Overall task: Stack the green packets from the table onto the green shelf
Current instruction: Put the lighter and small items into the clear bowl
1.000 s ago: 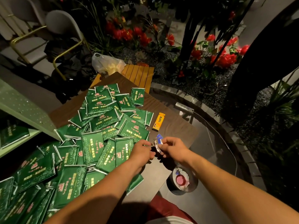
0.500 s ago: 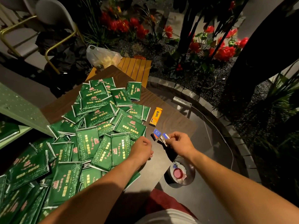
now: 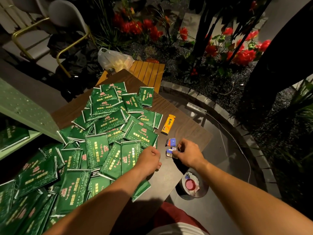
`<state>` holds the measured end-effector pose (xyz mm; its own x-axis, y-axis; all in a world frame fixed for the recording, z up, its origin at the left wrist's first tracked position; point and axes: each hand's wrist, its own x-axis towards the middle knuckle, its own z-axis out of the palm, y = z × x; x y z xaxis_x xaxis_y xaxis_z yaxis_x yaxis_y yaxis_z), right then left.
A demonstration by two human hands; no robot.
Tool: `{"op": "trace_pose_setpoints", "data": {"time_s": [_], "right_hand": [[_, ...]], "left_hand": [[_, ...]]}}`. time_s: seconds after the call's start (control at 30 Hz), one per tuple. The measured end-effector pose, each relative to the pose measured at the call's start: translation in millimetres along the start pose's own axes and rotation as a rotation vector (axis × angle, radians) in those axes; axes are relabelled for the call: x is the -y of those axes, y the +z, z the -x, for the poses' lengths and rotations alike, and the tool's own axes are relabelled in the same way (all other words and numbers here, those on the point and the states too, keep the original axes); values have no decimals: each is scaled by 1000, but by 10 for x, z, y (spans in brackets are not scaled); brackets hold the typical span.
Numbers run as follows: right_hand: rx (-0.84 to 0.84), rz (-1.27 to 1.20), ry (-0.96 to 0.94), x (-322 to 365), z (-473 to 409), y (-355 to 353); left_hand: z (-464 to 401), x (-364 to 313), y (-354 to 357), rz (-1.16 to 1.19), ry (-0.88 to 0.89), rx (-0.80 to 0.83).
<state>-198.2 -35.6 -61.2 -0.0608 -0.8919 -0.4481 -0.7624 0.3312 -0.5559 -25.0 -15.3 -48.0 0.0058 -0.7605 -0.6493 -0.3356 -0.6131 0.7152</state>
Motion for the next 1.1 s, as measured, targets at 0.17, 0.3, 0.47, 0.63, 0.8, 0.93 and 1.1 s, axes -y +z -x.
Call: {"op": "trace_pose_setpoints", "data": {"time_s": [0.17, 0.3, 0.47, 0.63, 0.8, 0.93, 1.1], "right_hand": [[63, -65, 2, 13, 39, -57], [158, -250, -22, 125, 78, -78], [213, -363, -45, 267, 84, -85], [267, -437, -69, 337, 37, -51], [320, -461, -96, 410, -6, -93], [-48, -78, -128, 284, -166, -157], [17, 337, -313, 194, -238, 19]], "left_hand": [[-30, -37, 34, -7, -2, 54], [-11, -97, 55, 45, -4, 80], [24, -159, 23, -108, 4, 24], [-9, -145, -2, 70, -49, 57], [-21, -236, -17, 212, 36, -56], [-136, -263, -151, 51, 72, -174], [-183, -284, -196, -30, 101, -181]]}}
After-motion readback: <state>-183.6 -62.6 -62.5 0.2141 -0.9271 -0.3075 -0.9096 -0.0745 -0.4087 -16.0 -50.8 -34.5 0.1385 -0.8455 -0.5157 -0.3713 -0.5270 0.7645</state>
